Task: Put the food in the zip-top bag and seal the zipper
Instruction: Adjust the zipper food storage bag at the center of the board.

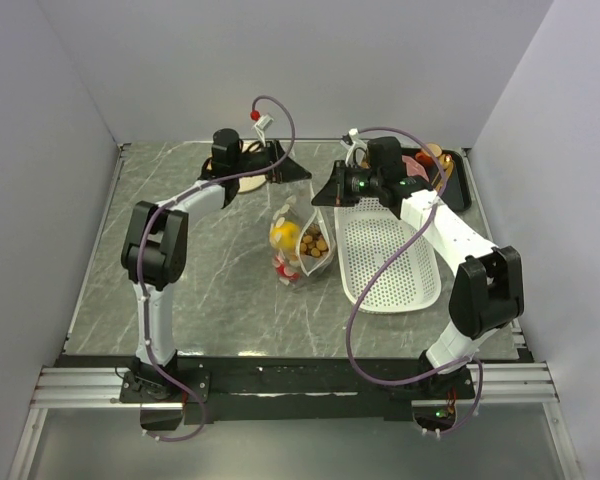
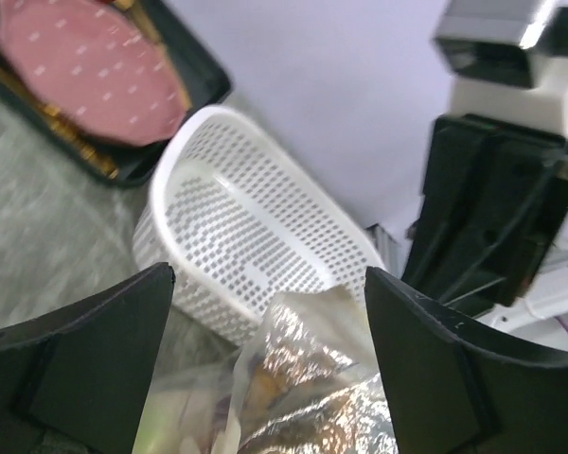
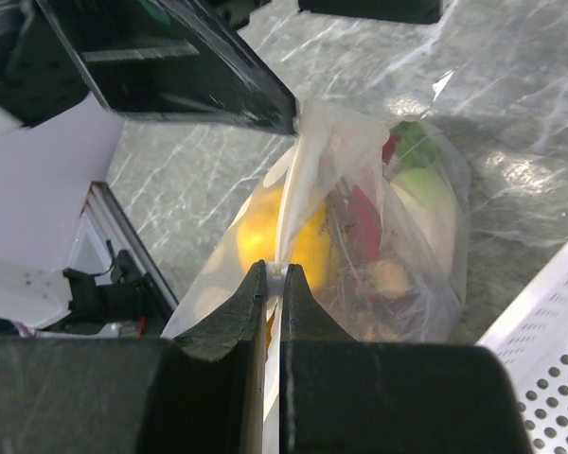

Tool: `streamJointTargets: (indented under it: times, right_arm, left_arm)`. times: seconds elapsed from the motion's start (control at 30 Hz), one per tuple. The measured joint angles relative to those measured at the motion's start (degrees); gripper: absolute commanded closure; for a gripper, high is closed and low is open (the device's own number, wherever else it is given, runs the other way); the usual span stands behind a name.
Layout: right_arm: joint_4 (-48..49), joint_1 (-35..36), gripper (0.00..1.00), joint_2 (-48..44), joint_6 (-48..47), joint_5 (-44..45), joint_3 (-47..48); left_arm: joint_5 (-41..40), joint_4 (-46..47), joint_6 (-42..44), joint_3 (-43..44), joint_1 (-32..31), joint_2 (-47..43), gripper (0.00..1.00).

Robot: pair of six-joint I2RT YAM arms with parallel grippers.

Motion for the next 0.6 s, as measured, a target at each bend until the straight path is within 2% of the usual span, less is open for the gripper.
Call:
streamJointTargets:
  times: [0.13, 0.37, 0.5, 0.53, 0.6]
  right_arm:
    - [0.0, 0.0, 1.00, 0.0, 0.0, -0.7, 0.0]
    - [0.0, -0.2, 1.00, 0.0, 0.3, -1.0, 0.2]
    - [-0.2, -0.3, 1.00, 0.0, 0.5, -1.4, 1.2]
    - [-0.2, -0.3, 1.00, 0.0, 0.6, -1.4, 1.4]
    - [-0.2, -0.3, 1.00, 0.0, 0.7, -1.4, 1.6]
  left_arm:
    - [4.5, 12.2, -8.8, 0.6, 0.3, 3.0, 0.14]
    - [8.5, 18.3, -12.5, -3.0, 0.6, 3.6, 0.18]
    - [11.8, 24.6, -18.0, -3.3, 0.6, 4.8, 0.22]
    - [12.3, 26.4, -19.3, -3.3, 0.6, 5.1, 0.29]
    - [13.2, 29.2, -21.7, -3.3, 0.6, 5.7, 0.32]
